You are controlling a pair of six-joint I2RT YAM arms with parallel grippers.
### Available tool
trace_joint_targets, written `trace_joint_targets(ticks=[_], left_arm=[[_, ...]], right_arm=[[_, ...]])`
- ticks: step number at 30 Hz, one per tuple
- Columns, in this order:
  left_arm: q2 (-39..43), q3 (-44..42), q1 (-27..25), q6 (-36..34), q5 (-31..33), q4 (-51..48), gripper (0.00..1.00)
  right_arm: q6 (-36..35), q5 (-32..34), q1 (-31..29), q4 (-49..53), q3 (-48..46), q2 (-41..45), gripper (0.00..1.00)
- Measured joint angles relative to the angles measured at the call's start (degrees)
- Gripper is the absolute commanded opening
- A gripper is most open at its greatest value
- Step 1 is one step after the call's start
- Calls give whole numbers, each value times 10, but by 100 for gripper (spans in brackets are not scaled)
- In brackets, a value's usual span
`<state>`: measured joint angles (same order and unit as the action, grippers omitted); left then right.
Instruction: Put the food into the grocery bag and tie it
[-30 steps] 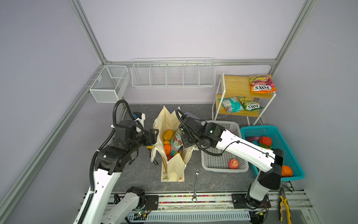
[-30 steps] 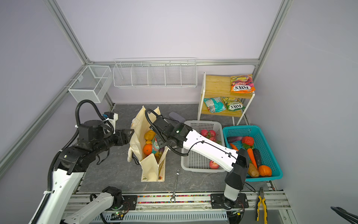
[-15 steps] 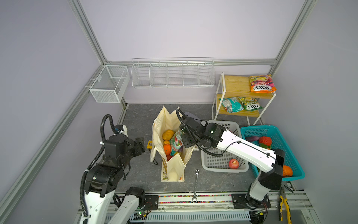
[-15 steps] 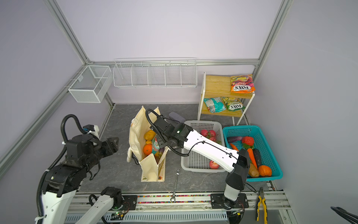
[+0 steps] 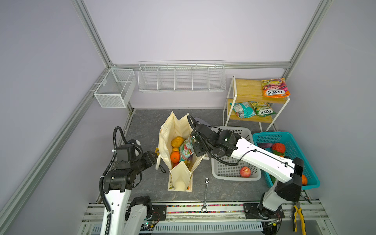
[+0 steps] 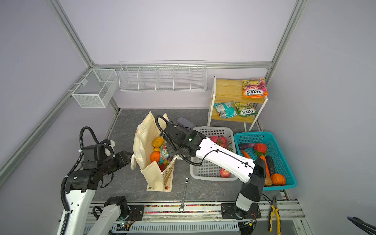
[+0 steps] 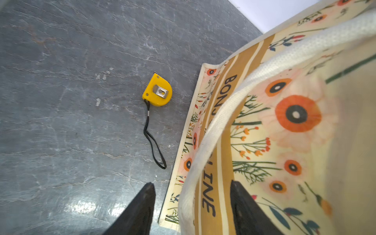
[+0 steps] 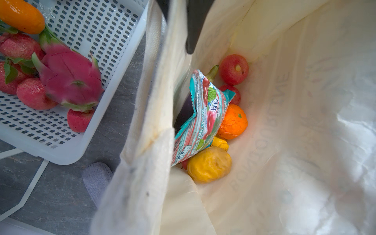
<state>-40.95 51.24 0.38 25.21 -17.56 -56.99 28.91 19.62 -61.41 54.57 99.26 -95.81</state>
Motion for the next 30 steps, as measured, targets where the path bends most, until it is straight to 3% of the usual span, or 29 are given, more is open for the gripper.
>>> trace_joint_targets(ticks=[7,14,30], left_arm=[[-53,-1,0,-8,-40,5,53],[-101,-1,0,-31,-59,13,59],[-170,-5,0,-71,-96,34,35]], right_arm=[[-2,-4,-1,0,-6,7,8],[-2,-5,-2,0,-6,7,8],[-3,-9,-2,-4,-6,7,8]])
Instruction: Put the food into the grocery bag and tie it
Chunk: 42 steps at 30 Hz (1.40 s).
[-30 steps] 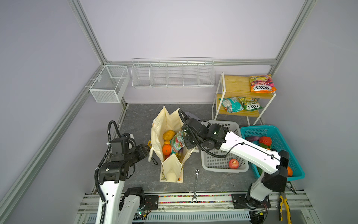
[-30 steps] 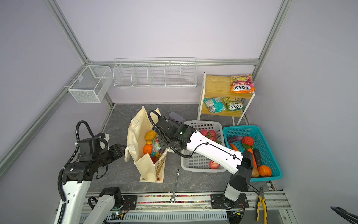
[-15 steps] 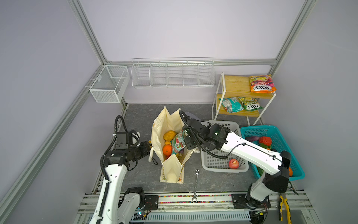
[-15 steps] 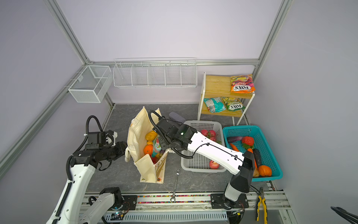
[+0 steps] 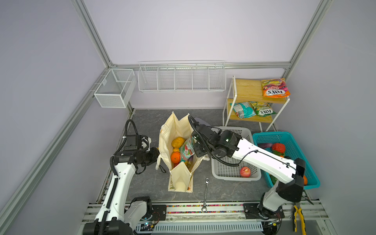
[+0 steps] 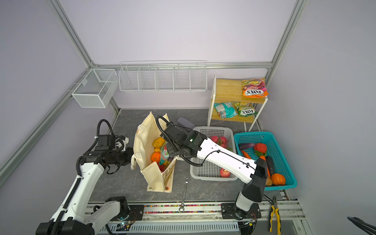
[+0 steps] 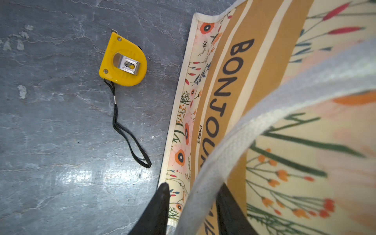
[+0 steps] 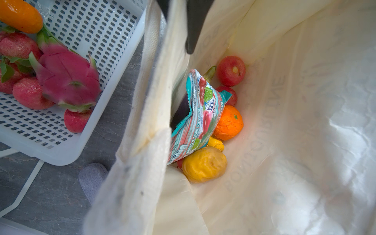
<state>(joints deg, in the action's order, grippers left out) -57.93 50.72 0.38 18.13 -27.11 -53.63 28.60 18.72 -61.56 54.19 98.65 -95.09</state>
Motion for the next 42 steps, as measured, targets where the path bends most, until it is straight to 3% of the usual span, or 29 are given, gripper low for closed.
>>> trace_joint_targets(ticks=[8,13,22,28,33,42], left_arm=[[-2,-1,0,-7,2,4,12],[16,5,0,-2,44,-7,3],[68,132,0,3,153,-60,0],[99,216,0,12,170,-86,0],[120,254,0,22,169,-90,0],[93,250,0,22,215,-92,0]], right_arm=[[-1,-1,0,0,0,0,8],[-1,-2,0,0,0,0,8],[-1,-2,0,1,0,0,8],[-1,-2,0,2,1,0,8],[-3,-1,0,3,8,0,15],[-13,9,0,5,39,-2,36]])
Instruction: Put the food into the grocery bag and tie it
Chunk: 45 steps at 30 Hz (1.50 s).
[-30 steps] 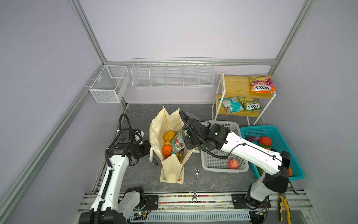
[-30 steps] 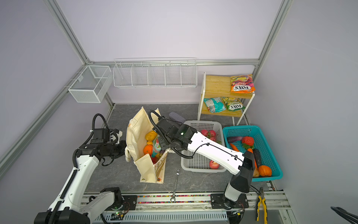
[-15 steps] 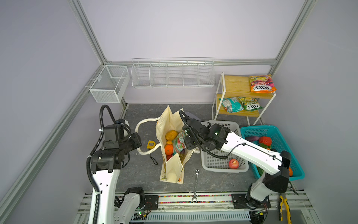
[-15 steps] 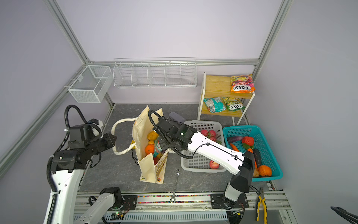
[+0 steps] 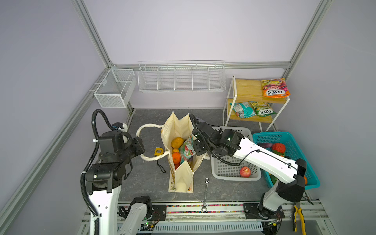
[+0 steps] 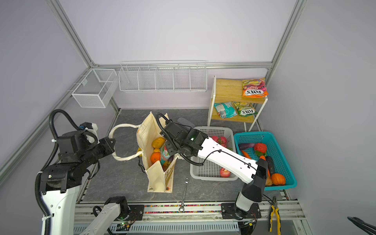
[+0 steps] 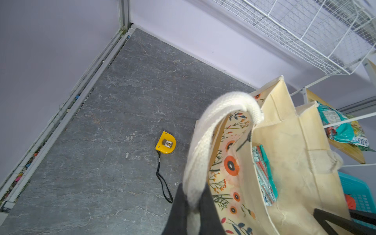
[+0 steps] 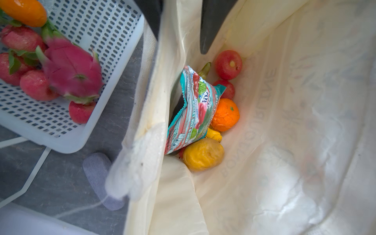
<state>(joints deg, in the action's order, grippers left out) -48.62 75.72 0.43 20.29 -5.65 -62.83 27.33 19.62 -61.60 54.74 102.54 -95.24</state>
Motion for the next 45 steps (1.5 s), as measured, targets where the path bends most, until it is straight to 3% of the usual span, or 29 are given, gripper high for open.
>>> trace_joint_targets(ticks=[8,11,16,22,26,30,35,45], left_arm=[[-23,-33,0,-7,28,14,0],[-26,-40,0,-9,29,18,0],[-28,-43,0,-12,32,27,0],[-36,-43,0,-15,34,30,0],[-38,-44,1,-15,35,30,0],[-38,-44,1,-15,35,30,0],[-38,-46,1,-15,35,30,0],[-38,-46,2,-19,35,30,0]], right_arm=[[-14,8,-1,16,62,-3,67],[-16,14,-3,17,74,-2,72],[-14,21,-5,17,71,20,74],[1,35,2,9,35,104,76],[31,19,57,-13,-44,178,75],[77,-30,136,-51,-164,236,73],[126,-118,198,-98,-266,244,74],[169,-262,224,-213,-339,163,69]])
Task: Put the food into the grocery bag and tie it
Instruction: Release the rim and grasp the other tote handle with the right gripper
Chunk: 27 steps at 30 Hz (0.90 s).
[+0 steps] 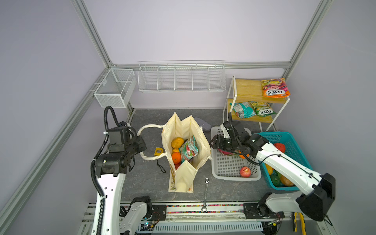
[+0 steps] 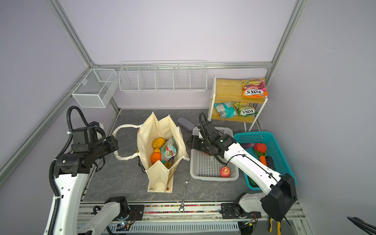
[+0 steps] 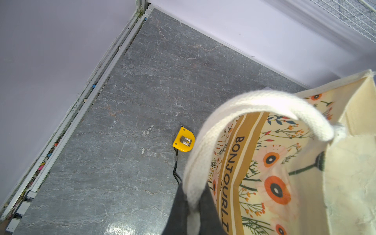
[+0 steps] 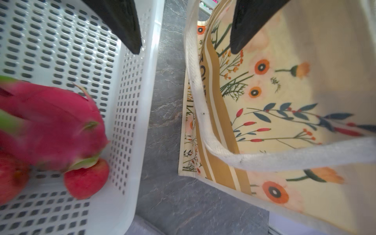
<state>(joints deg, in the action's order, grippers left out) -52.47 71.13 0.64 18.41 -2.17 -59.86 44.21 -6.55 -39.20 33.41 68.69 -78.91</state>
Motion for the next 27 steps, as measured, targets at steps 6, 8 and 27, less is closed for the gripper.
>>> trace_joint_targets(ticks=[6,8,27], left_arm=[[0,0,0,-2,0,0,0],[0,0,0,-3,0,0,0],[0,0,1,-7,-3,0,0]], right_arm=[[10,-37,0,-36,-16,-31,65],[12,-46,0,-44,-16,-39,63],[17,-83,0,-75,-32,-84,32]])
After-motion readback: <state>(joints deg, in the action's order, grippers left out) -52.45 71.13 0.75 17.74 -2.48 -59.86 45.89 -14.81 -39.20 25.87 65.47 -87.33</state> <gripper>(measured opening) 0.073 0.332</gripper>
